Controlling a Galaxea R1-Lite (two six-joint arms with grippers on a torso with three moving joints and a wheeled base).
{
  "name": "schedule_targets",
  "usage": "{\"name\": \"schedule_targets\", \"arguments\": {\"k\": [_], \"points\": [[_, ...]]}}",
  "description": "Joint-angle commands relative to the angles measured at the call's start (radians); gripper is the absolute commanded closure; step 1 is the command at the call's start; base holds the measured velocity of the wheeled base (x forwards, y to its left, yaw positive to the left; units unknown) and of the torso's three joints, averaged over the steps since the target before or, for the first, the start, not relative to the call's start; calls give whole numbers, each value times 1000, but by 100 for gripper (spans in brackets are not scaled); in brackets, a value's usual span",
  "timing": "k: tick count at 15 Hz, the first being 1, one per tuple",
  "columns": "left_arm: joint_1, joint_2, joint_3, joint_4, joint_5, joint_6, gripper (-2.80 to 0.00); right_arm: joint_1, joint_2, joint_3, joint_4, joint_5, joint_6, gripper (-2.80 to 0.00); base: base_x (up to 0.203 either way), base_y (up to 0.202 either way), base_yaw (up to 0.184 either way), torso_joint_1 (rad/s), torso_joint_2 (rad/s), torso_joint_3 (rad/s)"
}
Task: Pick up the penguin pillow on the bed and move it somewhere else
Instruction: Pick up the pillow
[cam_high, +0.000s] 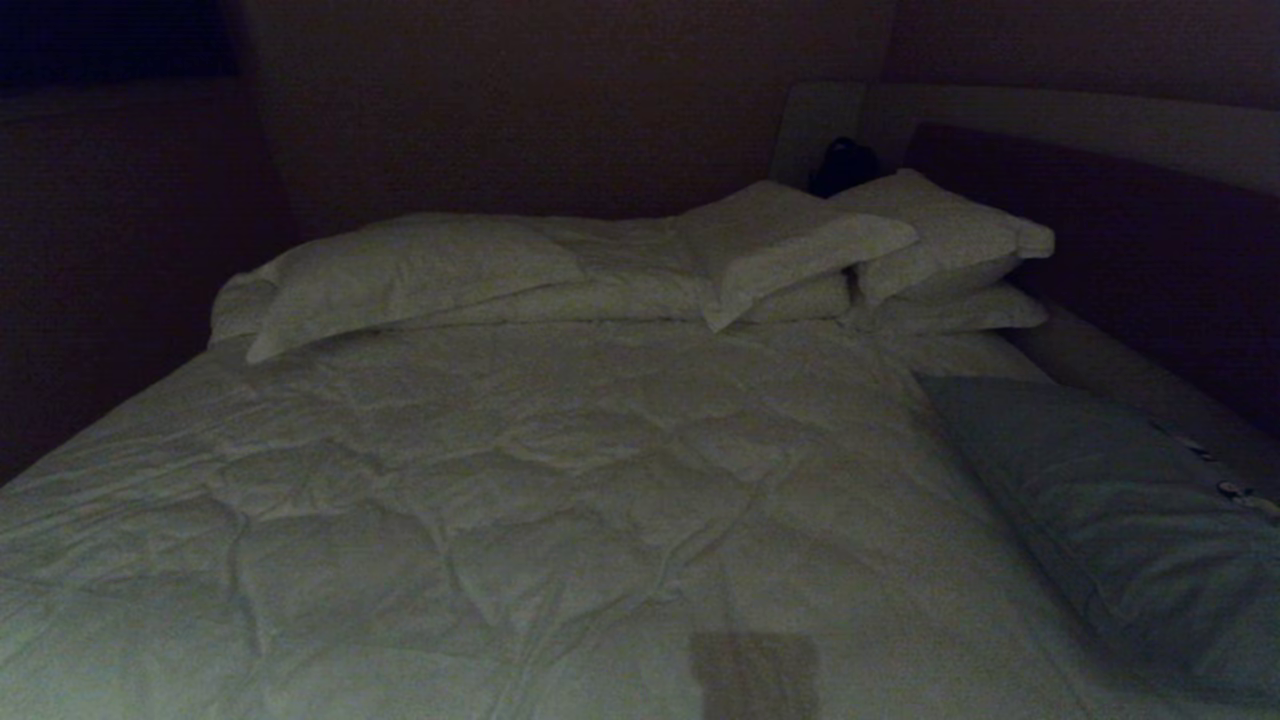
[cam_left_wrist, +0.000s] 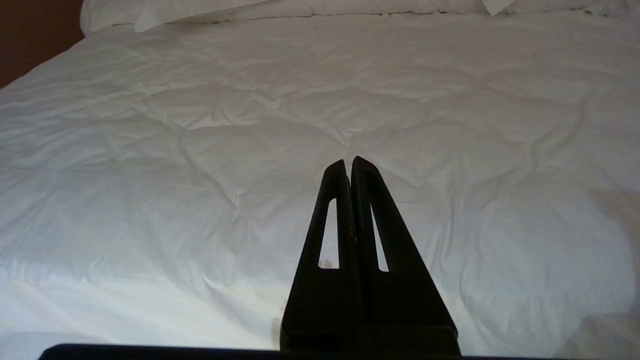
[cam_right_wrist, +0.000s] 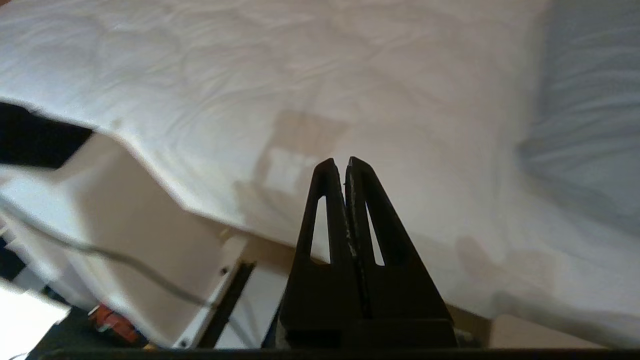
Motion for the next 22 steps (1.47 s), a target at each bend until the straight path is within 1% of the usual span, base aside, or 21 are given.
{"name": "schedule_targets", "arguments": {"k": [1,3,5,6,7,12,13,16,18,22], "points": [[0,0,0,0,0,-1,0,-8,-47,30,-11,-27,1,0,0,0,0,0,0,0],[0,0,0,0,0,-1,0,-25,-129,107,-110,-88,-1,0,0,0,0,0,0,0],[0,0,0,0,0,-1,0,-29,-203,205,-299,-202,-3,0,0,0,0,0,0,0],[0,0,0,0,0,-1,0,-29,-226,231,-384,-248,-4,0,0,0,0,0,0,0],[0,0,0,0,0,-1,0,-30,-237,238,-430,-280,-4,0,0,0,0,0,0,0],[0,0,0,0,0,-1,0,-30,-239,238,-443,-280,-1,0,0,0,0,0,0,0],[0,0,0,0,0,-1,0,-30,-239,244,-462,-280,-1,0,0,0,0,0,0,0],[0,0,0,0,0,-1,0,-30,-239,289,-566,-309,-1,0,0,0,0,0,0,0],[0,0,0,0,0,-1,0,-30,-239,369,-677,-333,-2,0,0,0,0,0,0,0],[0,0,0,0,0,-1,0,-30,-239,552,-868,-343,-33,0,0,0,0,0,0,0]]}}
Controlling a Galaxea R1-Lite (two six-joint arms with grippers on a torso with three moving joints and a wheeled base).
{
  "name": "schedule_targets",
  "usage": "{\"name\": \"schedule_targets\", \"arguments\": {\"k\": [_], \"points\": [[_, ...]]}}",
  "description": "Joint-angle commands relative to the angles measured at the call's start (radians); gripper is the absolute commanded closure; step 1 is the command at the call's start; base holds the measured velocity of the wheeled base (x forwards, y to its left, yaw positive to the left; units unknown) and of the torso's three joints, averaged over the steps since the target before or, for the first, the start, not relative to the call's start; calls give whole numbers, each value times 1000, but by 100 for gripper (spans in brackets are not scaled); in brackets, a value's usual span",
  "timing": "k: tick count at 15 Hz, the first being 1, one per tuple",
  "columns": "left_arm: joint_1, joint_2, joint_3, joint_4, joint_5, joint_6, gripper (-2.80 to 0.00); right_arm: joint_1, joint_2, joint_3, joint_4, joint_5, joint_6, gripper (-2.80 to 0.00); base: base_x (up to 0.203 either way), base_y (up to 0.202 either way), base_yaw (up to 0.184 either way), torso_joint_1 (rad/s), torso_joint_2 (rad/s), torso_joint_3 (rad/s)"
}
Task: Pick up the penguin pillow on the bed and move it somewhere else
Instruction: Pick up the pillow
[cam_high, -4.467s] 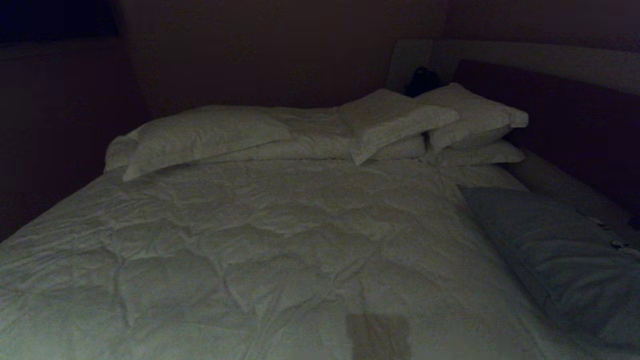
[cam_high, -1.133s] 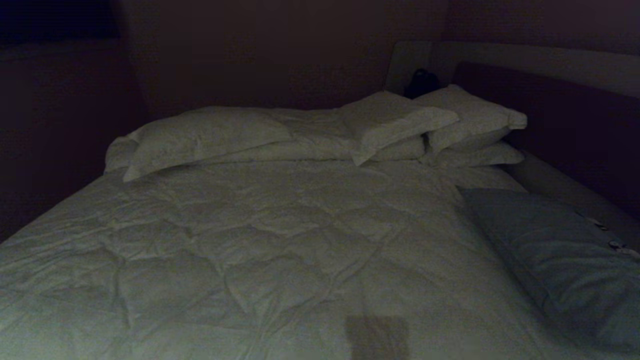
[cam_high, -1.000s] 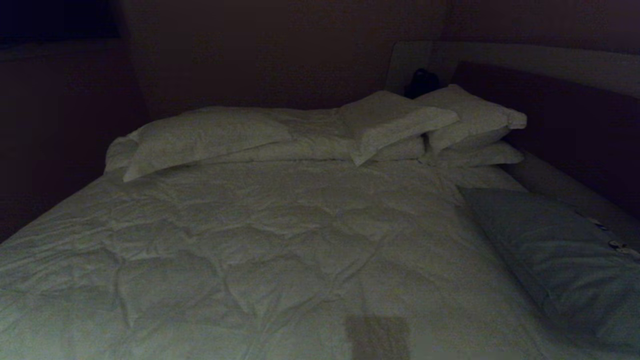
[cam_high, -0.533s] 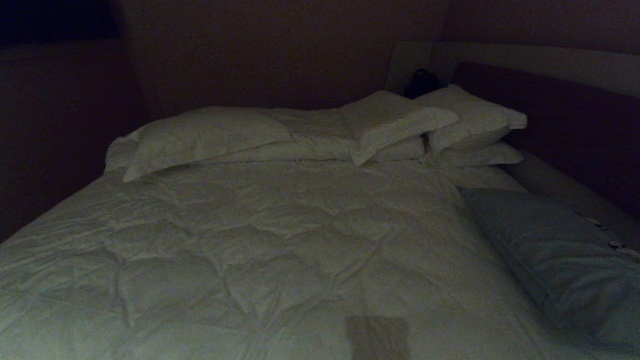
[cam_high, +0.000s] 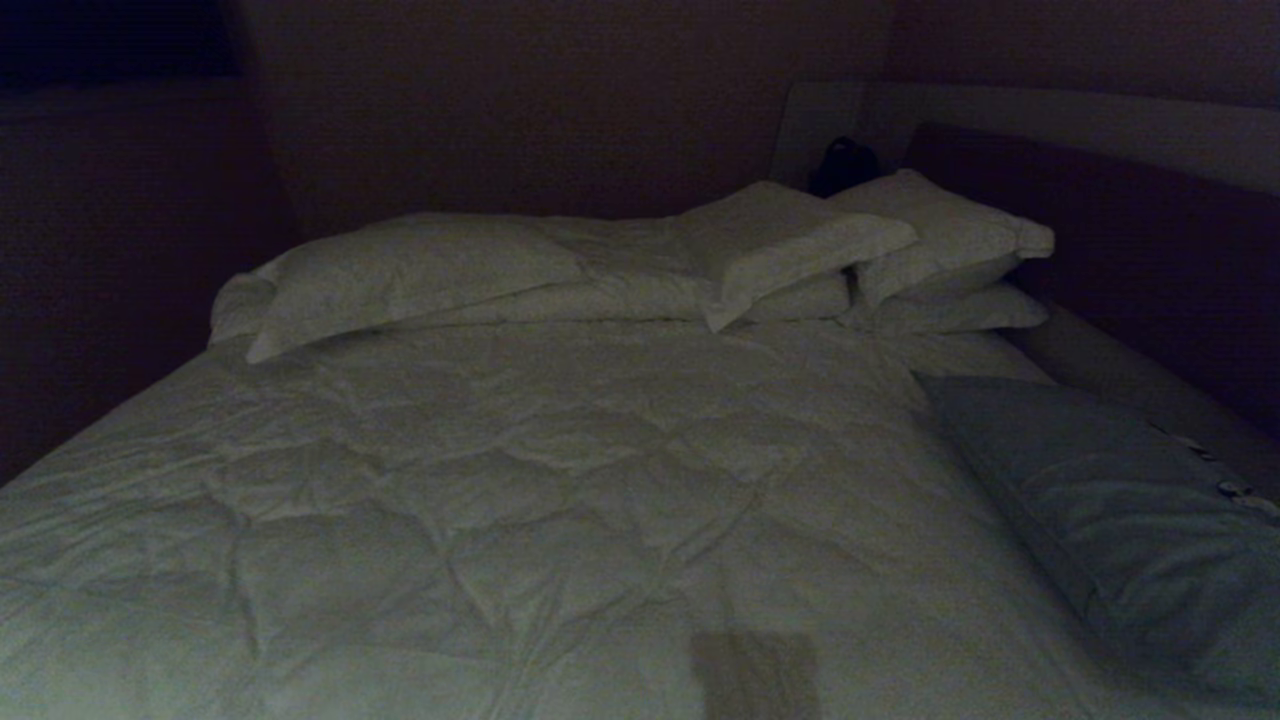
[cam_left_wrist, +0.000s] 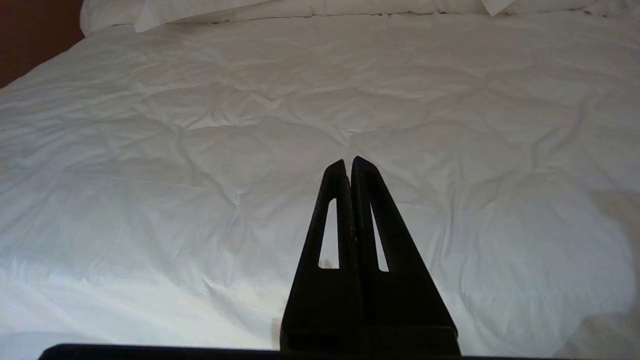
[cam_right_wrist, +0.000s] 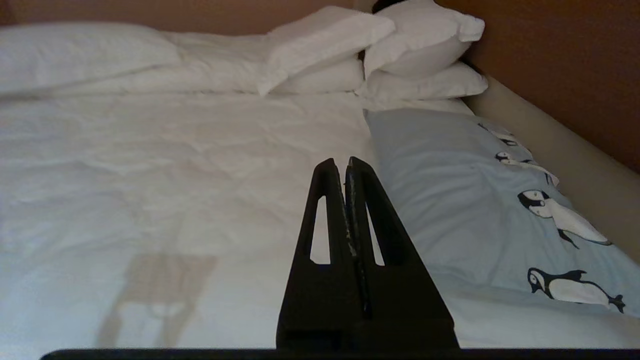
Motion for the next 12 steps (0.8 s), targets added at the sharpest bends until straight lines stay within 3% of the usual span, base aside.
{"name": "schedule_targets", "arguments": {"k": [1,8,12], "points": [[0,0,0,0,0,-1,0,0,-1,110,-248,-2,-16,0,0,0,0,0,0,0],[0,0,0,0,0,-1,0,0,-1,338,-304,10,-19,0,0,0,0,0,0,0],[0,0,0,0,0,-1,0,0,-1,397,-289,7,-47,0,0,0,0,0,0,0]]}}
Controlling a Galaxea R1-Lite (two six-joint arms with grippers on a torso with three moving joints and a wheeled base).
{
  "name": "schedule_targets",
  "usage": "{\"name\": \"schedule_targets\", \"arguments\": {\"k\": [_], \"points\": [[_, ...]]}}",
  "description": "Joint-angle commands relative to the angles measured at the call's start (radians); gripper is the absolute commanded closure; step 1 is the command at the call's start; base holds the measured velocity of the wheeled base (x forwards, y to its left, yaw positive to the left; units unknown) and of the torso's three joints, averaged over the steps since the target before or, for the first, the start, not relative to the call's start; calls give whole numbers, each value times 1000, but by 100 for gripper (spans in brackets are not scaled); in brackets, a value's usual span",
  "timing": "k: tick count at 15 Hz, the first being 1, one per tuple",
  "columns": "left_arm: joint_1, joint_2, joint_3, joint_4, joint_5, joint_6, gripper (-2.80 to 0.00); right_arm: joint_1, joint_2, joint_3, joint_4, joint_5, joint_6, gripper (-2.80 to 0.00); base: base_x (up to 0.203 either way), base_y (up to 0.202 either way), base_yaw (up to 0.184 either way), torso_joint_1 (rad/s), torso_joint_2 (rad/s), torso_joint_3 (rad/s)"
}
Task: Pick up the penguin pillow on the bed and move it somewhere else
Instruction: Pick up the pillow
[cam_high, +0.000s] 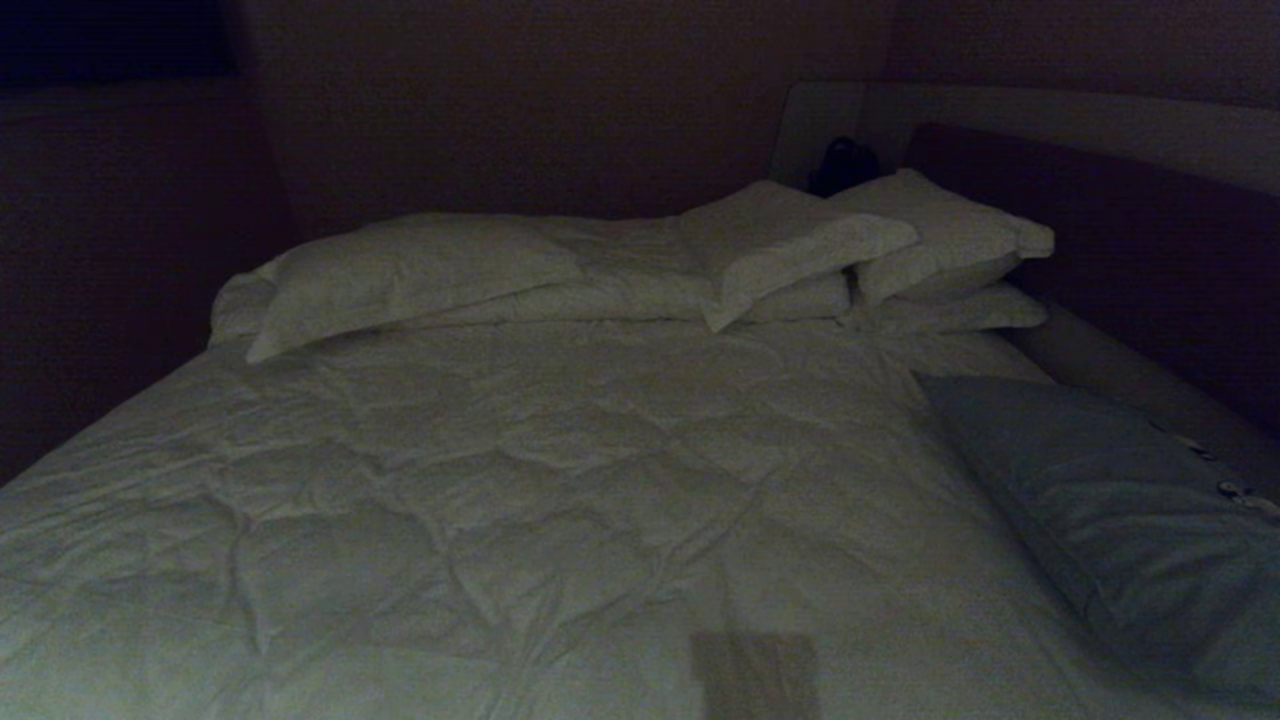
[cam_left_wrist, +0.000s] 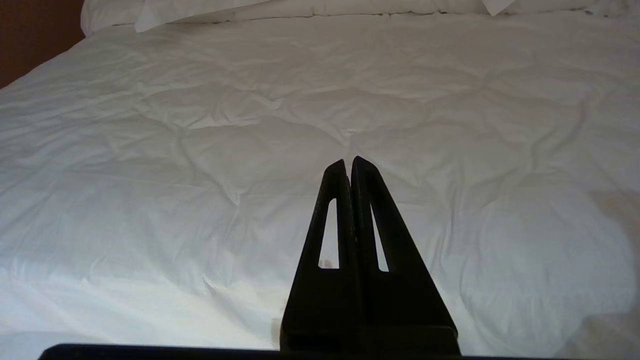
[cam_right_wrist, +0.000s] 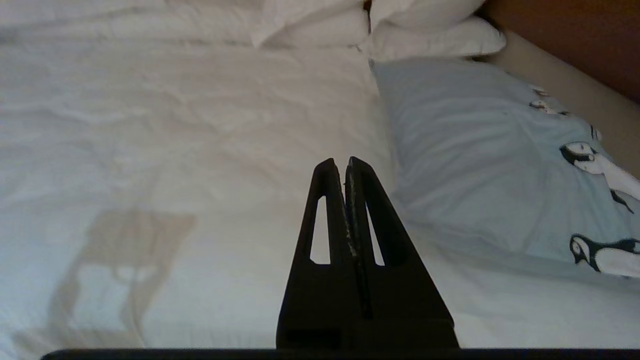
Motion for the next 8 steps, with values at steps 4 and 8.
{"name": "schedule_targets", "arguments": {"k": [4,8], "points": [[0,0,0,0,0,-1,0,0,-2,14,62,0,-9,0,0,0,0,0,0,0],[0,0,0,0,0,-1,0,0,-1,15,60,-1,10,0,0,0,0,0,0,0]]}}
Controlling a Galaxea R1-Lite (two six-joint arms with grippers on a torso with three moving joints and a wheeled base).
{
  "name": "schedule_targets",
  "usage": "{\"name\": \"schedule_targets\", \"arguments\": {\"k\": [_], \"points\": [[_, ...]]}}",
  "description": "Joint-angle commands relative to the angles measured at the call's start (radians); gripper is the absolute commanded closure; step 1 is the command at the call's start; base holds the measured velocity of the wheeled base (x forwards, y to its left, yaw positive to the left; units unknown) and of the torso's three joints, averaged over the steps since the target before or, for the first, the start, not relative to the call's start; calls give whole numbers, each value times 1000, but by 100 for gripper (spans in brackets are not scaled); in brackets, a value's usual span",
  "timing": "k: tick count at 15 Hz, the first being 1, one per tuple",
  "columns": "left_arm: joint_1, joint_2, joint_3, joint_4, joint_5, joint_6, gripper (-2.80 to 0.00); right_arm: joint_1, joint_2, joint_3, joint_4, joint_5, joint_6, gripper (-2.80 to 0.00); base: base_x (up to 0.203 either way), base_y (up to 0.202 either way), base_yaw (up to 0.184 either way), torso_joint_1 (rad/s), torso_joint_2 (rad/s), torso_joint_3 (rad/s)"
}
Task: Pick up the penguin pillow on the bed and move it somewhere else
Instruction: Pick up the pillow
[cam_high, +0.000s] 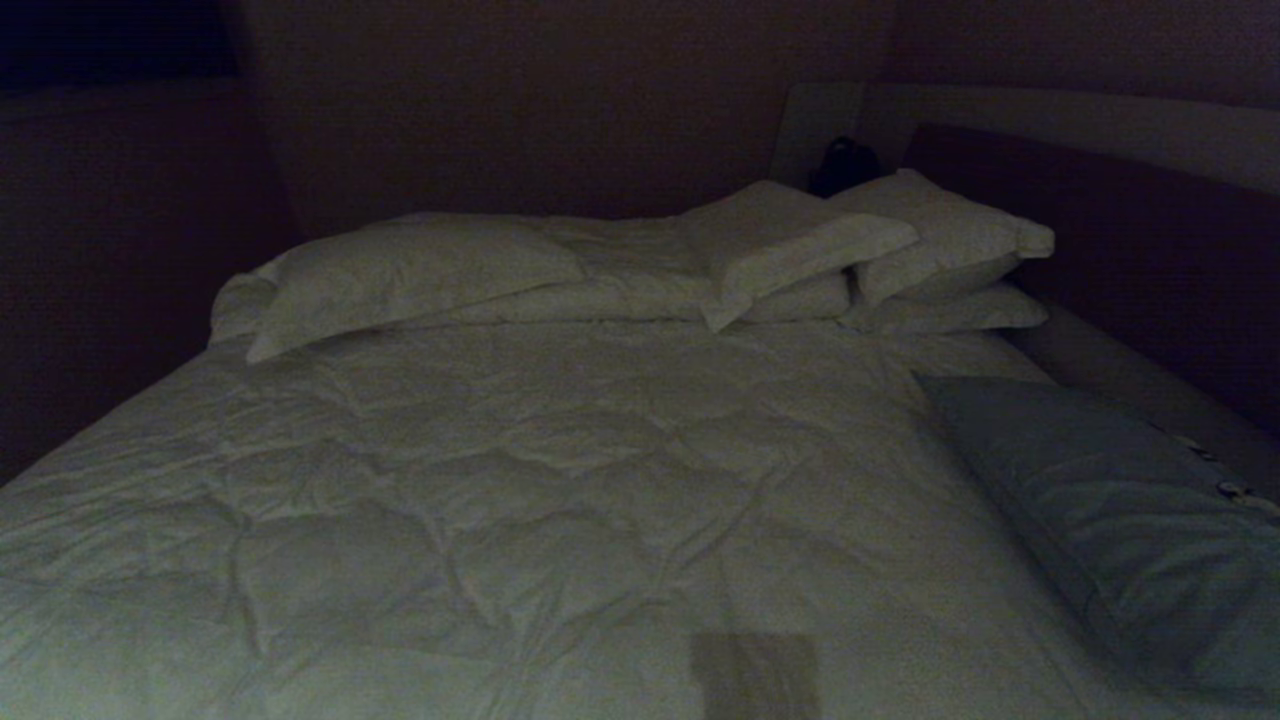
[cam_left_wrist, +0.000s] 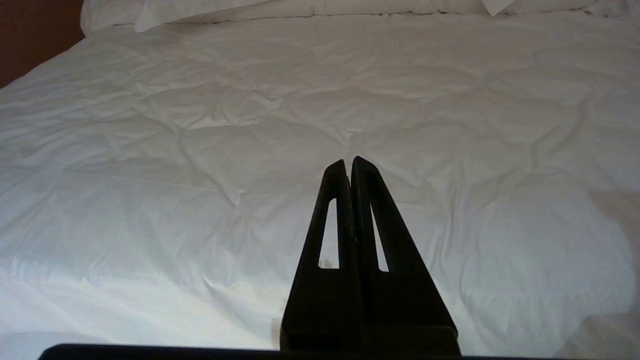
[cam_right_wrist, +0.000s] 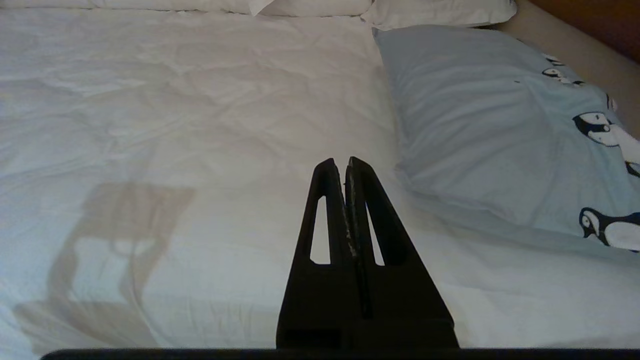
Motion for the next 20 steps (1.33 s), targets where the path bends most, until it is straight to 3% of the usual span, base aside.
{"name": "schedule_targets", "arguments": {"k": [1,16,20], "points": [[0,0,0,0,1,0,0,0,-1,0,-1,-3,10,0,0,0,0,0,0,0],[0,0,0,0,1,0,0,0,0,-1,0,-3,-6,0,0,0,0,0,0,0],[0,0,0,0,1,0,0,0,-1,-75,35,3,-27,0,0,0,0,0,0,0]]}}
